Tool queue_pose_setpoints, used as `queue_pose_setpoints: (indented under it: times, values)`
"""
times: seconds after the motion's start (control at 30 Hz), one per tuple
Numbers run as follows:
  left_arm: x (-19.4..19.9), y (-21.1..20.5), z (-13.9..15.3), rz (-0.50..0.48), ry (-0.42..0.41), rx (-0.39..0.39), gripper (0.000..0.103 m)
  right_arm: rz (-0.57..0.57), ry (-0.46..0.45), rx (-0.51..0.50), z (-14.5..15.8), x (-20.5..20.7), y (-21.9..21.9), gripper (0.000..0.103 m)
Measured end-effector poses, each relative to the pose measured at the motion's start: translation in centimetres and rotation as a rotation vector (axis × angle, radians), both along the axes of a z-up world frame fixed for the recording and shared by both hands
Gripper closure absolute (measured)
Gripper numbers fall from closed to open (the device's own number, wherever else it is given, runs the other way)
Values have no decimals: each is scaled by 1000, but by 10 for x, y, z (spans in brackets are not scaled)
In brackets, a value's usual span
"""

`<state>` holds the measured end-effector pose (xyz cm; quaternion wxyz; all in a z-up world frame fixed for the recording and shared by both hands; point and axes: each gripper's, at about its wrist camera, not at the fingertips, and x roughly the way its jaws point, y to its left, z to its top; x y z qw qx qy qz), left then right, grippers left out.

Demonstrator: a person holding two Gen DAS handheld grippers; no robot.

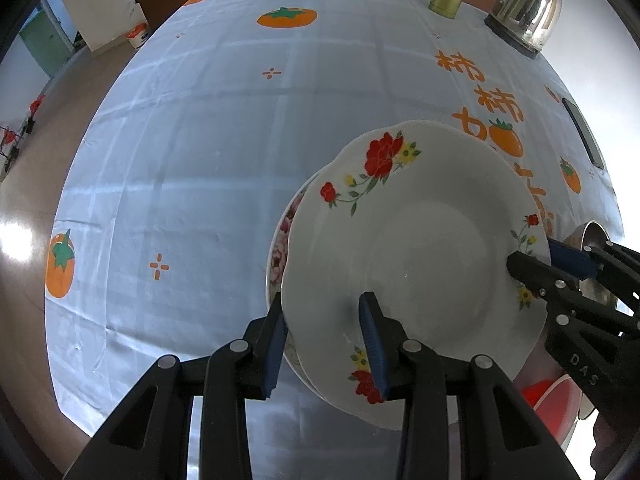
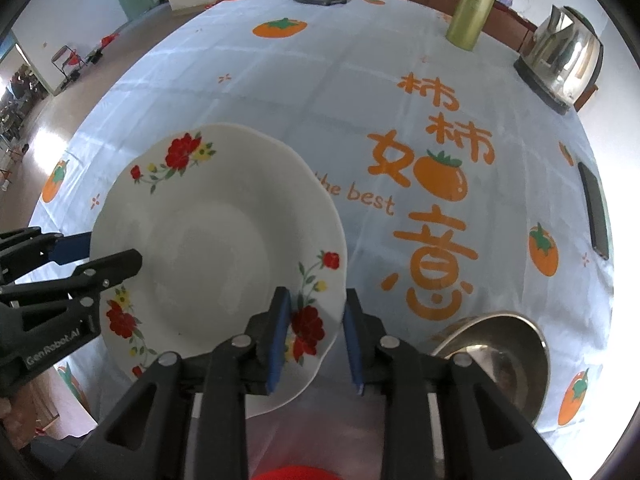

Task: Organize plates and bowls
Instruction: 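Open both tools to release the red-flower plate and withdraw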

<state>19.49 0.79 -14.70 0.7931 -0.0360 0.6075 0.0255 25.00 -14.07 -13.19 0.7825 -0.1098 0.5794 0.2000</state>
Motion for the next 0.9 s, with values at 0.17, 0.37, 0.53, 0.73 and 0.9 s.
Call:
queue_pose_setpoints:
  times: [0.17,0.37,0.53,0.73,0.9]
  values:
    - [-2,0,1,-13,-4,4,64,6,12,0,-7,2,2,71]
    - [-3,3,4,-17,-4,-8,63,28,27,41,-10,0,8,42]
    - [-7,7,14,-13,-36,52,34,33,6,50,-5,-5,10,37]
    - [-13,14,17,-1,-40,49,34,20,-18,62,15,-6,-1,37]
    - [-29,8,29,-23,-57,27,34,-23,-69,121,52,-17,-32,37]
